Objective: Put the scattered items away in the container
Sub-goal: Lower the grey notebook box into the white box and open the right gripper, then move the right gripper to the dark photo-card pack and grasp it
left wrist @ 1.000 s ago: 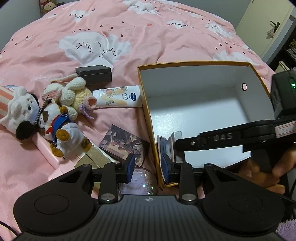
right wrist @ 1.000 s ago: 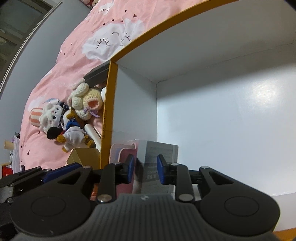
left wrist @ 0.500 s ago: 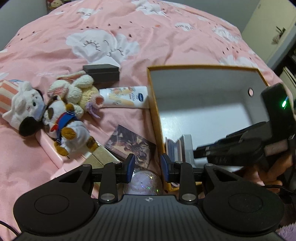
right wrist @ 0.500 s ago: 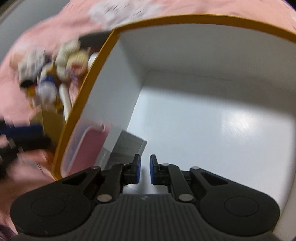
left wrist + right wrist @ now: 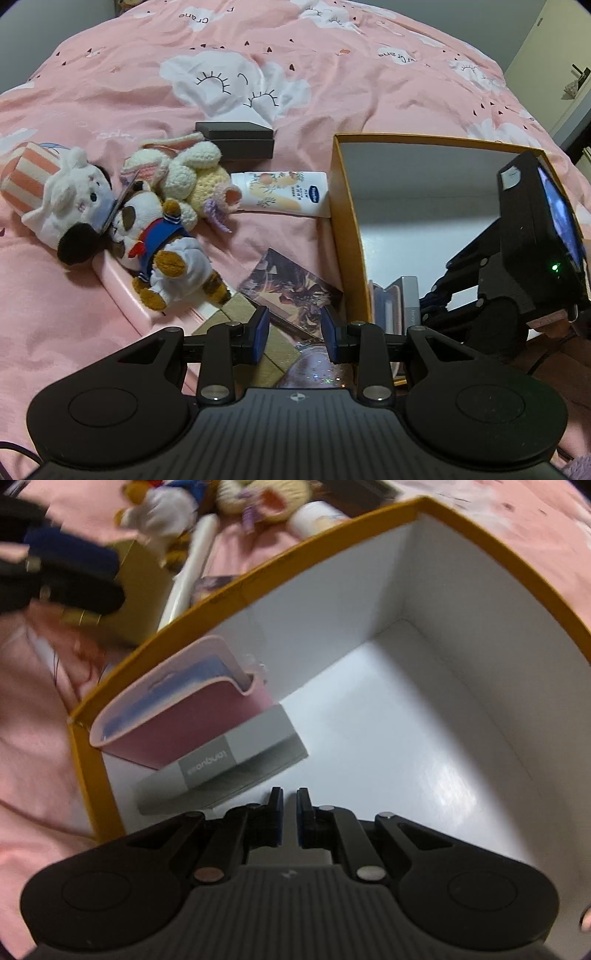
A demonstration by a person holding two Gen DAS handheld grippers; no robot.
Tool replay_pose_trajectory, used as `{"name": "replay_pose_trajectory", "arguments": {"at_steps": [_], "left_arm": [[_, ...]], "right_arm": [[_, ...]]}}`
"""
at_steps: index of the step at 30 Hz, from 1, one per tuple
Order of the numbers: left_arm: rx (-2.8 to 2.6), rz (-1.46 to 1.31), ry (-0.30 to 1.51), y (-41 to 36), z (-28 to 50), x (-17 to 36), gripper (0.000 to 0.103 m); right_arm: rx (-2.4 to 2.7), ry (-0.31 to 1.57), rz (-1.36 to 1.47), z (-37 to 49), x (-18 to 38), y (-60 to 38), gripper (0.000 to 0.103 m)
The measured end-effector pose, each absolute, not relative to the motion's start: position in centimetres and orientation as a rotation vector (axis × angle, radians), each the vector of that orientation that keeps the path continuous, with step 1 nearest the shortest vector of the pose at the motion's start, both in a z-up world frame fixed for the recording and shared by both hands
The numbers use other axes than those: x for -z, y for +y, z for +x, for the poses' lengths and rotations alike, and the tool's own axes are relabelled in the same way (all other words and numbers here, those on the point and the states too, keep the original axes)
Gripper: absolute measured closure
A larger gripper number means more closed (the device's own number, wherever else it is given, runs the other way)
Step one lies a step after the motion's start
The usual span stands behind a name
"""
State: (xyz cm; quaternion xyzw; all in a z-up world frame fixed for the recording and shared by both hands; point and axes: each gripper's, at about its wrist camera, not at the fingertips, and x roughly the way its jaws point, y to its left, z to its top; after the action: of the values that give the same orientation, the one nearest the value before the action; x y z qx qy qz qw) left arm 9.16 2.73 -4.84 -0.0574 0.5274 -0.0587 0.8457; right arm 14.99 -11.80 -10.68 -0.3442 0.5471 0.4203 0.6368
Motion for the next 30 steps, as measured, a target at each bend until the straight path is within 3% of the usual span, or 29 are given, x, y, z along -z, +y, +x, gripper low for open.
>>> {"name": "replay_pose_trajectory", "arguments": {"at_steps": [8, 18, 21, 24, 26, 30], "left_arm": [[0.122, -0.12, 1.104, 3.3, 9.3, 4.8, 0.068], [0.146, -0.072, 1.04, 4.0, 8.8, 2.9, 0.067], [0.132, -0.064, 1.033, 4.8, 8.8, 2.3, 0.062], [0.12, -0.069, 1.034, 5.7, 8.8, 2.0, 0.055], [0.123, -0.07, 1.046, 6.2, 8.9, 1.8, 0.053], [0.139, -0.08, 1.082, 7.2, 8.8, 1.6, 0.051]], "right_arm": [[-1.033, 1.217, -0.767, 14.8, 11.0, -11.8, 0.102], [-0.924, 1.151, -0.724, 15.4, 8.6, -13.8, 0.095], [-0.911, 1.119, -0.657, 15.6, 6.7, -14.9, 0.094], [-0.93, 1.078, -0.594, 15.2, 4.6, -14.9, 0.089], [-0.948, 1.046, -0.568, 15.1, 3.2, -13.6, 0.076], [-1.015, 1.008, -0.538, 15.0, 0.5, -12.0, 0.07]]}}
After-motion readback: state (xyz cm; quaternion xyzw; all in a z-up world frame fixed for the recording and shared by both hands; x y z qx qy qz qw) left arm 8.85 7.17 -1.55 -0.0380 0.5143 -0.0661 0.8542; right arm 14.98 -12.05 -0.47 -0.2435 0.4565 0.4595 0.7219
